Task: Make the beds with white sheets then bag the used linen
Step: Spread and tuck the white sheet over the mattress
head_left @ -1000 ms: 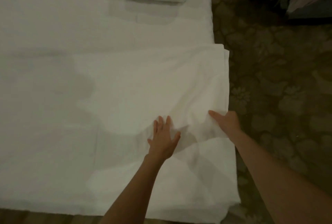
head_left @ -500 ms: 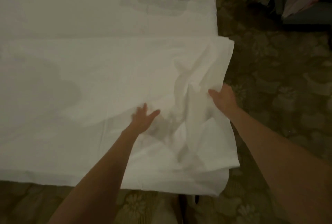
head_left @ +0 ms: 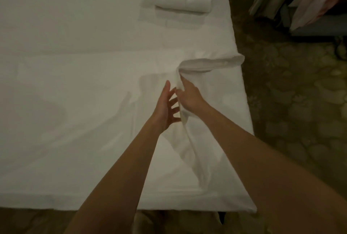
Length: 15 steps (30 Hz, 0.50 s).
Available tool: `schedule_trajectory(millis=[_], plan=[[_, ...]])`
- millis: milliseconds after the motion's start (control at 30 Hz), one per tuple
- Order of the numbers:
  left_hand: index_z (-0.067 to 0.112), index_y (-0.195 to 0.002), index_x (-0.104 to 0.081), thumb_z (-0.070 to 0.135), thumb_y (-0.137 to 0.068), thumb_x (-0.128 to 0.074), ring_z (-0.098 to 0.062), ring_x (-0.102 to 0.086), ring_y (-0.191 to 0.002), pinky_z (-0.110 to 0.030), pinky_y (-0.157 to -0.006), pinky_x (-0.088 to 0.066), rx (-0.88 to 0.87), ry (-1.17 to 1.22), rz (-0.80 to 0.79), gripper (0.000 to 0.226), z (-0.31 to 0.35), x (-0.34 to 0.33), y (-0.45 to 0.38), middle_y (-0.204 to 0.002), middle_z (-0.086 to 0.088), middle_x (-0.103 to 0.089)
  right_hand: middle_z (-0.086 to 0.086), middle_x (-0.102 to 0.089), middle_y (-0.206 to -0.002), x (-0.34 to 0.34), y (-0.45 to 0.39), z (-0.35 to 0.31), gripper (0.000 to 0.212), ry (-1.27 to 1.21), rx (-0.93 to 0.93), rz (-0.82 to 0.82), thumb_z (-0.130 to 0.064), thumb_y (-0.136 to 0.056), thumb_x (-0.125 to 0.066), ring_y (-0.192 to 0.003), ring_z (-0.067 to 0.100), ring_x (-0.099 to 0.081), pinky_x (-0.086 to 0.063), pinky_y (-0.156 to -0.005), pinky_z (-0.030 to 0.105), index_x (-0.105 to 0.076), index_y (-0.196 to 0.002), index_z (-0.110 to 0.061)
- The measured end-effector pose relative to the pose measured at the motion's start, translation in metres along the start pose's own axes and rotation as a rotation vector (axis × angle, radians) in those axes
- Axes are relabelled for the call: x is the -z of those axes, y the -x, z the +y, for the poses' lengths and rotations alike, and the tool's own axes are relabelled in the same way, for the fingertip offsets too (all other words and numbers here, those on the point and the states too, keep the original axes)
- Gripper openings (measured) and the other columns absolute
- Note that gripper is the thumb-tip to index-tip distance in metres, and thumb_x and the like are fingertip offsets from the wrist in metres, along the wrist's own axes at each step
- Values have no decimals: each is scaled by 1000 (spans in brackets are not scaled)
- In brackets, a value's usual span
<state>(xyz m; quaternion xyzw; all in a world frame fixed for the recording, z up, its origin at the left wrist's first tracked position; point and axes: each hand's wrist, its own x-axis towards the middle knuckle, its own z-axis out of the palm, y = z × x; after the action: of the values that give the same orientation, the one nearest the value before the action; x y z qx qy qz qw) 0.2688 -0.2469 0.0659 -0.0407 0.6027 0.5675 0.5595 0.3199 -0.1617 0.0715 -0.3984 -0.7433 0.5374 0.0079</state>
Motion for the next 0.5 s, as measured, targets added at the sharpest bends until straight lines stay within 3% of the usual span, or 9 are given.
schedule_trajectory(millis=[100, 167, 267, 400, 500], plan=[[30, -120, -57, 70, -91, -33, -22, -68, -97, -39, -76, -56, -7, -1, 27, 55, 32, 49, -1, -111, 3, -67, 8, -46, -145, -54, -17, -28, 63, 77, -6, -71, -9, -98, -38, -124, 28, -51, -42, -104, 40, -17, -153, -32], [28, -116, -59, 71, -90, -35, -23, -67, -101, -41, -85, -55, -2, 17, 47, 55, 47, 87, -4, -106, 0, -70, 8, -52, -140, -90, -28, -46, 69, 64, -14, -128, -9, -95, -40, -117, 27, -56, -46, -100, 43, -14, -152, -37], [27, -105, -65, 66, -92, -39, -23, -66, -104, -44, -95, -50, 50, 0, 76, 49, 48, 147, -13, -100, -1, -74, 7, -55, -135, -145, -37, -59, 66, 119, -6, -253, -10, -93, -47, -117, 26, -56, -47, -99, 42, -22, -152, -27], [22, -109, -60, 56, -96, -42, -20, -63, -92, -39, -84, -51, 190, -111, 148, 40, 19, 201, -27, -103, -1, -65, 15, -56, -128, -182, -36, -36, 58, 317, -150, -296, -26, -94, -54, -114, 31, -57, -47, -95, 41, -27, -143, -9], [15, -101, -63, 44, -95, -53, -20, -63, -84, -35, -80, -52, 259, -190, 135, 32, -2, 203, -34, -92, -5, -66, 12, -53, -133, -170, -27, -10, 71, 548, -242, -218, -50, -90, -53, -122, 32, -51, -37, -105, 51, -27, -141, -9]])
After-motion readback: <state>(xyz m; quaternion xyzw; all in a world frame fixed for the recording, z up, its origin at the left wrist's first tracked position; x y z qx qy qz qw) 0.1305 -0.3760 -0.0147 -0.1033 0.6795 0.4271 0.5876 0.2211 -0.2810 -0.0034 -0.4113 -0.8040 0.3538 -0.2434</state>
